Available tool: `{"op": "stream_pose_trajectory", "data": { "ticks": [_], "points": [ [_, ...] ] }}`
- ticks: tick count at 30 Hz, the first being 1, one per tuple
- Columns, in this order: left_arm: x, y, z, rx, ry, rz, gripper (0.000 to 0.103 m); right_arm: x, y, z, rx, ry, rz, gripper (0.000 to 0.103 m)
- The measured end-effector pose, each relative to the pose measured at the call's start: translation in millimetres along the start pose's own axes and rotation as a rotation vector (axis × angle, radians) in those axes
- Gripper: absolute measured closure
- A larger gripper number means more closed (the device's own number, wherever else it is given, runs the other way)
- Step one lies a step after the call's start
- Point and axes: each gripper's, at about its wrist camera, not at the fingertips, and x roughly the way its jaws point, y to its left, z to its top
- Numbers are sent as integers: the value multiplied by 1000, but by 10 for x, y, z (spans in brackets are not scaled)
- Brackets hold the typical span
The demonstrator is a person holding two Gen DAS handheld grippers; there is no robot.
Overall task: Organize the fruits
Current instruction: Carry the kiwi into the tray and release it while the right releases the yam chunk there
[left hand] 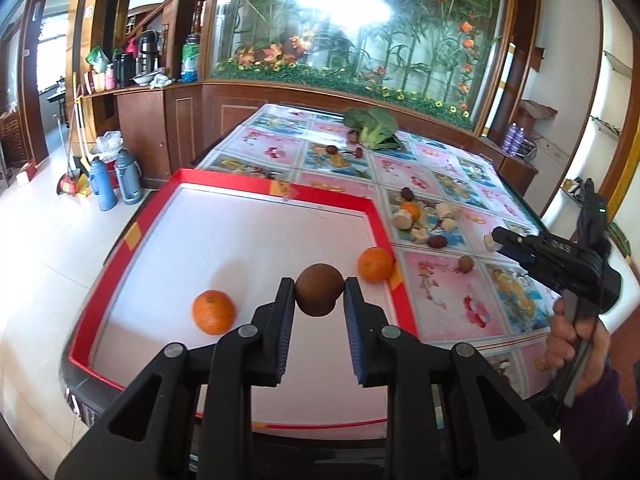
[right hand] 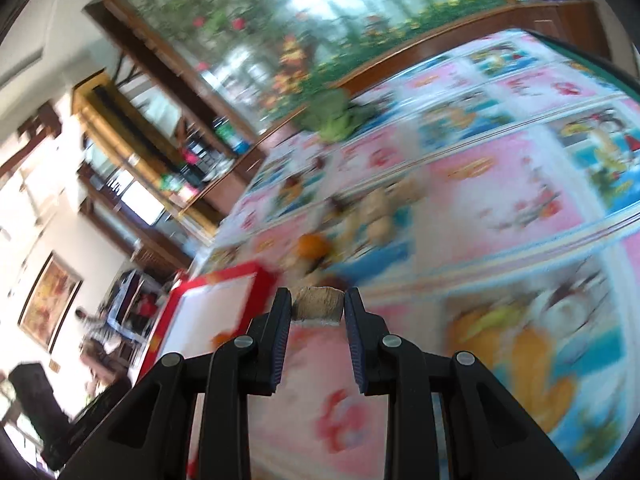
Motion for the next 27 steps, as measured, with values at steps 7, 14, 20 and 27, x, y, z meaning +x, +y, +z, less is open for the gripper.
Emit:
{"op": "stream_pose_trajectory", "data": {
  "ticks": [7,14,20,27],
  "points": [
    [19,83,-97,19,18,46,76,277,771,-430,-163,123,135,77],
    [71,125,-210,40,44,96,76,516,1051,-743,-288,213,142,77],
    [102,89,-242,76,43,146,76,611,1077,-831,-309,240,122,77],
    [151,92,-260,92,49,182,76,559,1113,-879,-323,233,119,77]
  ]
}}
